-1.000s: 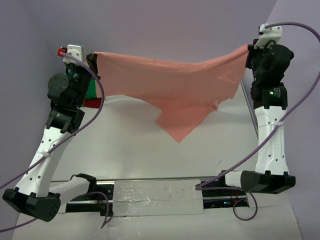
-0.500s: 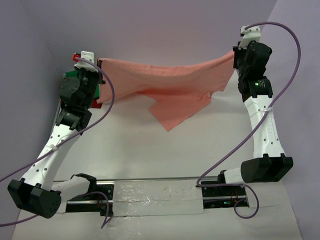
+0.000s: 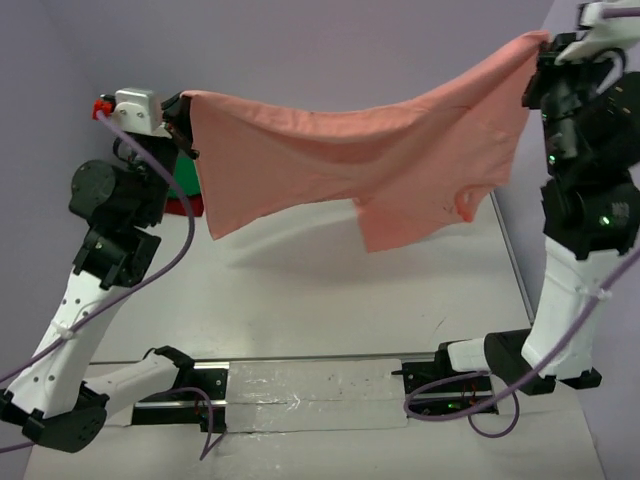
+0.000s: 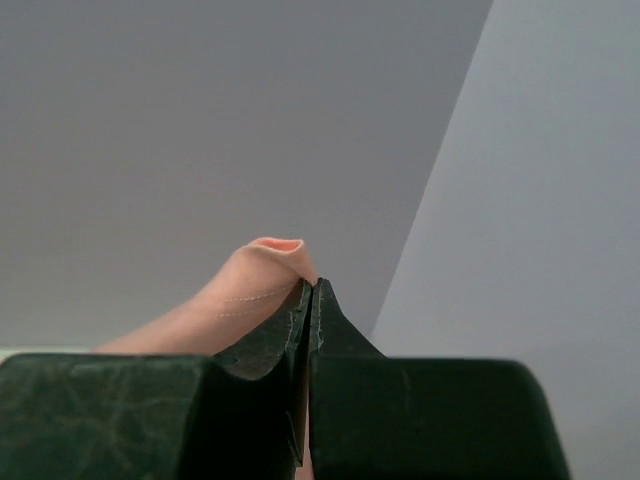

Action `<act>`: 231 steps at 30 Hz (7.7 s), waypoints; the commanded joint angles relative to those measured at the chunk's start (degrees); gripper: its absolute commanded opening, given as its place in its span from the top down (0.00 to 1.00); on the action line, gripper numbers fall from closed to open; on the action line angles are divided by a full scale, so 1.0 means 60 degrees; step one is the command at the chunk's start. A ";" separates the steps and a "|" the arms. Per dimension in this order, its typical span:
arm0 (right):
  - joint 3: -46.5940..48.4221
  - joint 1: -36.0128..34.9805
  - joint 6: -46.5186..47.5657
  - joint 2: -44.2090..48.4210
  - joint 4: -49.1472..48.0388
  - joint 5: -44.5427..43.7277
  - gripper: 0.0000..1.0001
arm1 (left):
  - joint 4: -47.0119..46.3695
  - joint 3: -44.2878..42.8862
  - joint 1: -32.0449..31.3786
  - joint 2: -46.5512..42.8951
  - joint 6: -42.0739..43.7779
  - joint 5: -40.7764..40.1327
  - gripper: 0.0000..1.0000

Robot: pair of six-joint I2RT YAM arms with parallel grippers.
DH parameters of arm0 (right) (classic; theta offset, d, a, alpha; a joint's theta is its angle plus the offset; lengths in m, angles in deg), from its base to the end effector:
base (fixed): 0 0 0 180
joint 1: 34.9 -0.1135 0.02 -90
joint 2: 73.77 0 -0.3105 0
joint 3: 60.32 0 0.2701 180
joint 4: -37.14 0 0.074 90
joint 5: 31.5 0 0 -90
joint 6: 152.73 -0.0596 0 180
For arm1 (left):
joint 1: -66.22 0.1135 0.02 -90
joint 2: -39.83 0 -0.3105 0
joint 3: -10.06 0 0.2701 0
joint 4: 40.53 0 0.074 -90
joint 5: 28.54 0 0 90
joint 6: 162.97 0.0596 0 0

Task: Fold and stack the t-shirts
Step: Flatten out the tshirt

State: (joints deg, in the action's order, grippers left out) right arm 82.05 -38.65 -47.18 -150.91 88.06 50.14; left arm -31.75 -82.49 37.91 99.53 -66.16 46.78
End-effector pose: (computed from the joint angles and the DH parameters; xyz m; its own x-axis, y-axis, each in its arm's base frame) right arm 0.1931 0.0040 0.6943 0.2173 -0.2516 -0.9431 0.1392 0.9643 -0.2251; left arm 0.1925 -0.0865 0.5818 0.3868 -0.0781 -0.9189 0.2107 0.9775 0.0056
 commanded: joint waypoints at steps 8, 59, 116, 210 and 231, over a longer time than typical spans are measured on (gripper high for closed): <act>0.1526 -0.1820 0.0455 -0.0207 0.0611 -0.1301 1.00 | 0.0193 -0.0631 -0.0290 -0.1102 0.0623 -0.1581 1.00; -0.5476 -0.2525 -0.0204 -0.4339 -0.4690 -0.1946 1.00 | -0.6222 0.3986 0.1159 0.3128 0.1663 -0.1553 1.00; 0.1671 -0.0869 0.1642 0.3454 0.0568 -0.2268 1.00 | 0.4074 -0.4801 0.2873 -0.2202 -0.1823 0.3881 1.00; -0.5783 -0.0811 -0.0116 -0.5731 -1.1498 -0.3264 1.00 | -1.2140 -0.1653 0.1452 1.1243 0.3449 -0.2372 1.00; -0.4245 -0.1015 -0.1215 -0.5282 -0.5319 0.0556 0.00 | -1.2010 -0.1047 0.1775 1.0371 0.4080 -0.3017 0.01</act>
State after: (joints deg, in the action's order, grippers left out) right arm 55.34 -43.54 -52.31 -191.85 43.23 46.27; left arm -100.79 -94.08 48.64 171.70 -42.01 30.15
